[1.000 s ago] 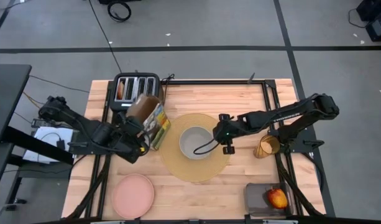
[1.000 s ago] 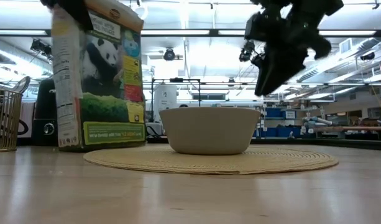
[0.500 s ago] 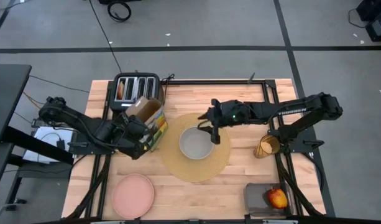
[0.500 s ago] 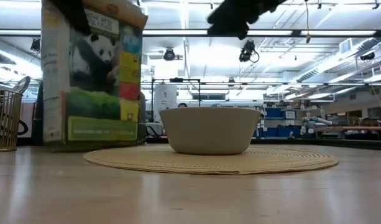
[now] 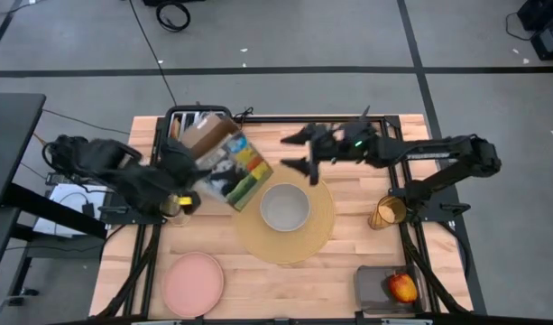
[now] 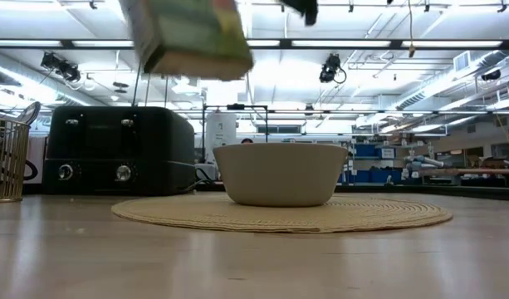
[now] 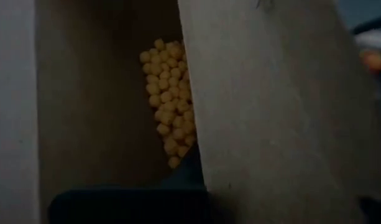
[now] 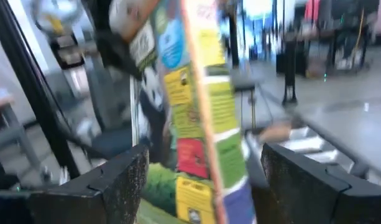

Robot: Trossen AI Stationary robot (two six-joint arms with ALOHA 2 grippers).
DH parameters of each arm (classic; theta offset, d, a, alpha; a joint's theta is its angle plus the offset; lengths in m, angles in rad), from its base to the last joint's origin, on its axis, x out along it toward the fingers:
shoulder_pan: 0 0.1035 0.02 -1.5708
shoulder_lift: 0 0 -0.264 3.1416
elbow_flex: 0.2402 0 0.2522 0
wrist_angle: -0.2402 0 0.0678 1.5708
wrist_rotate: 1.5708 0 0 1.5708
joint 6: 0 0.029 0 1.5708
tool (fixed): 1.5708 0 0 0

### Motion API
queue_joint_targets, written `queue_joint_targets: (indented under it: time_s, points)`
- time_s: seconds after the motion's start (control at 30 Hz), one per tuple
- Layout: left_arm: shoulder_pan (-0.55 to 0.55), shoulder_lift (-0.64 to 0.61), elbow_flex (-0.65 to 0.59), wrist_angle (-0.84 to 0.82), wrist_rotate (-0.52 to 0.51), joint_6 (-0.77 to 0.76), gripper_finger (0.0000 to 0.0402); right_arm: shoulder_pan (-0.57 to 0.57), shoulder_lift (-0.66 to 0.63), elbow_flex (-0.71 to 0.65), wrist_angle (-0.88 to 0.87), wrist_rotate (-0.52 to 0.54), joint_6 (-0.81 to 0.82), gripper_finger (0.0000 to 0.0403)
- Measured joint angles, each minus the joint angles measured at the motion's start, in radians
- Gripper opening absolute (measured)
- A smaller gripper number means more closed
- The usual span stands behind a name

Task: Arrange a breakfast setting
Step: Pour the cereal into the gray bowl

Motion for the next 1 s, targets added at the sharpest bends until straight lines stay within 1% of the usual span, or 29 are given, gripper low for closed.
queue_joint_targets:
  time_s: [0.1, 0.23, 0.3, 0.37, 0.43, 0.5, 0.6, 0.67, 0.7, 0.77, 0.87, 1.0]
  points:
    - [0.0, -0.001, 0.087, 0.014, -0.01, 0.092, 0.0002, -0.068, -0.093, 0.001, -0.017, -0.045, 0.001, 0.0316]
    - [0.0, -0.001, 0.163, 0.094, -0.022, 0.24, 0.0002, -0.174, -0.212, -0.002, -0.155, -0.111, 0.026, 0.0316]
    - [0.0, -0.001, 0.181, 0.161, -0.024, 0.325, 0.0002, -0.221, -0.258, -0.043, -0.177, -0.158, 0.068, 0.0316]
    - [0.0, -0.001, 0.187, 0.233, -0.024, 0.404, 0.0002, -0.259, -0.289, -0.123, -0.138, -0.21, 0.142, 0.0316]
    - [0.0, 0.0, 0.188, 0.291, -0.023, 0.468, 0.0003, -0.283, -0.303, -0.24, -0.006, -0.248, 0.245, 0.0316]
    - [0.0, 0.0, 0.188, 0.333, -0.021, 0.511, 0.0003, -0.289, -0.289, -0.372, 0.227, -0.261, 0.354, 0.0316]
    - [0.0, 0.0, 0.188, 0.375, -0.021, 0.556, 0.0004, -0.255, -0.211, -0.521, 0.616, -0.234, 0.499, 0.0317]
    - [0.006, 0.0, 0.188, 0.399, -0.026, 0.581, 0.0004, -0.219, -0.144, -0.565, 0.822, -0.216, 0.556, 0.0322]
    - [0.013, 0.0, 0.188, 0.417, -0.027, 0.595, 0.0004, -0.2, -0.111, -0.569, 0.906, -0.21, 0.571, 0.0326]
    - [0.028, 0.0, 0.188, 0.454, -0.029, 0.614, 0.0005, -0.163, -0.047, -0.562, 1.008, -0.189, 0.582, 0.0338]
    - [0.051, 0.0, 0.188, 0.495, -0.029, 0.648, 0.0005, -0.126, 0.041, -0.504, 1.077, -0.166, 0.564, 0.0359]
    - [0.076, 0.0, 0.188, 0.523, -0.028, 0.655, 0.0005, -0.106, 0.131, -0.379, 1.155, -0.16, 0.509, 0.0383]
